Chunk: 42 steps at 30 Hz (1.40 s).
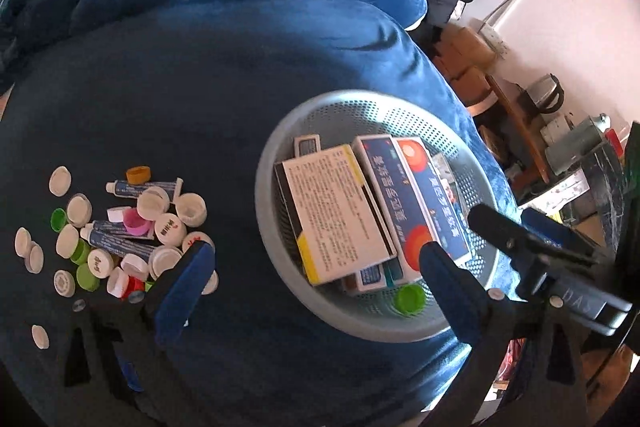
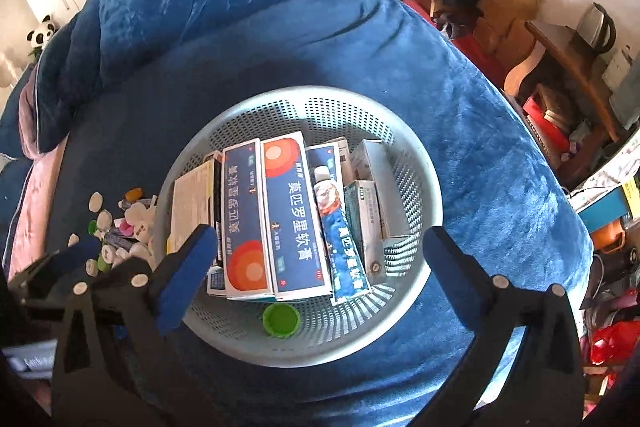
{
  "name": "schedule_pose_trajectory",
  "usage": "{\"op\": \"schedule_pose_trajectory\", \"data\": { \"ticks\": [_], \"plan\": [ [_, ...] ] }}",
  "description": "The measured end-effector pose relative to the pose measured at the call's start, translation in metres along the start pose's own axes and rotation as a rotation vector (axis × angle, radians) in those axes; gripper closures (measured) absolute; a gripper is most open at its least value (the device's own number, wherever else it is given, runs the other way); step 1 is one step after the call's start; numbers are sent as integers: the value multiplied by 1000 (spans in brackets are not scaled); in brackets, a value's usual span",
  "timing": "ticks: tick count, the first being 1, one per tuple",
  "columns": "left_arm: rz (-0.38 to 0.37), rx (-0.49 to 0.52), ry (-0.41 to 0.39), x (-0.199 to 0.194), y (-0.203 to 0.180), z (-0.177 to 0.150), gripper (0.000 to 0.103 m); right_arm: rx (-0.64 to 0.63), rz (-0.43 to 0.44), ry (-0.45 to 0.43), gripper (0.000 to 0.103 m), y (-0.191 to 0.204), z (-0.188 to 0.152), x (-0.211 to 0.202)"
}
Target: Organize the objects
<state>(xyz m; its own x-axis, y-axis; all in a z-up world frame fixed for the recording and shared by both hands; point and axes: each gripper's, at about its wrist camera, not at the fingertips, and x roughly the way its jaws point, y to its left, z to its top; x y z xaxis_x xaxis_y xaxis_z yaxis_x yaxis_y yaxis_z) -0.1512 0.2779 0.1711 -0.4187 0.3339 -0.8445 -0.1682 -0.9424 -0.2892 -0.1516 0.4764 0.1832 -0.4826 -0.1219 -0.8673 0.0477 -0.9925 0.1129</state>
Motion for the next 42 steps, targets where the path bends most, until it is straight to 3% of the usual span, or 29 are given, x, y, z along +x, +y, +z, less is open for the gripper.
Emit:
{"op": "schedule_pose_trajectory", "data": {
  "ticks": [23,39,42],
  "plan": [
    [-20,-1,-17,-5,5,4,1,-6,-3,36,0,6,0,9],
    [160,-8,-136,-42,44,-22,1,-146,29,-49,0,49,0,-7],
    [154,-38,-127,-46,65,-31,1,-170,32,-66,0,59,-1,-11]
  ]
}}
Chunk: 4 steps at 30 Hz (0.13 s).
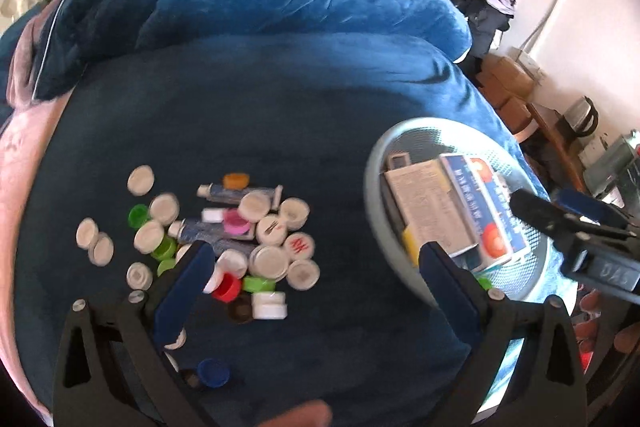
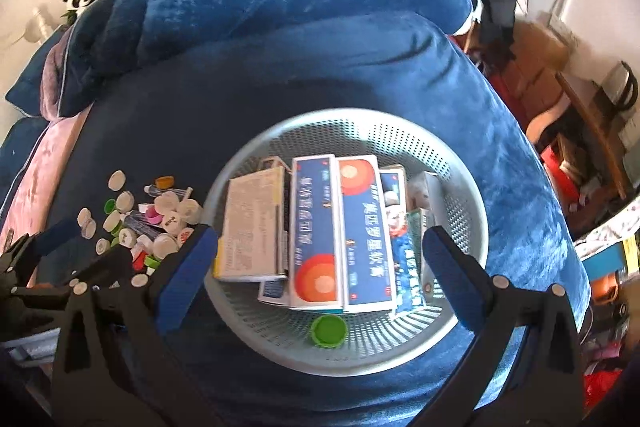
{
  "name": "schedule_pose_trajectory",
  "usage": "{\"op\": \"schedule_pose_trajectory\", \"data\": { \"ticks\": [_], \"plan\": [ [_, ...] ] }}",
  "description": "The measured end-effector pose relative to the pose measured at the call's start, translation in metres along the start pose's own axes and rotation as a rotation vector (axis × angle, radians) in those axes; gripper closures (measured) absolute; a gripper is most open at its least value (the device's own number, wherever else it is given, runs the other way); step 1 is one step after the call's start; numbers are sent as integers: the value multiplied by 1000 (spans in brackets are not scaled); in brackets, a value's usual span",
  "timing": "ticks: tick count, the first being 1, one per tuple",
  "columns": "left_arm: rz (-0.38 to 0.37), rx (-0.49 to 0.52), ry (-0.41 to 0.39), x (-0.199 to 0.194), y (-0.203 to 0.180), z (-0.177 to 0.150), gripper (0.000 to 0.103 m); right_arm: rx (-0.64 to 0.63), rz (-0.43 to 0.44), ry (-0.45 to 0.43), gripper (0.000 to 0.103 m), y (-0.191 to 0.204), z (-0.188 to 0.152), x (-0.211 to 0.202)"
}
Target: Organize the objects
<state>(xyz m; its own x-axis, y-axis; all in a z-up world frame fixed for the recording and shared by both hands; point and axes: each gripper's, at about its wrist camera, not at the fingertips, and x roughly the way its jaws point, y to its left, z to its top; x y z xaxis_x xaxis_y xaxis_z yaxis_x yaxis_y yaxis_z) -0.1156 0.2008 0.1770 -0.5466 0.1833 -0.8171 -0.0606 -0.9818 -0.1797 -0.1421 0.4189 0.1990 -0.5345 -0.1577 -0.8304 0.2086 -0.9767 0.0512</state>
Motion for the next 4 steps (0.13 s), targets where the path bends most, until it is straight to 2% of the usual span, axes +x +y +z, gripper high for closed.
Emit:
{"op": "schedule_pose_trajectory", "data": {
  "ticks": [4],
  "plan": [
    [26,-9,-34,-8,29,-14,1,-41,10,-18,0,22,-3,-5]
  ]
}}
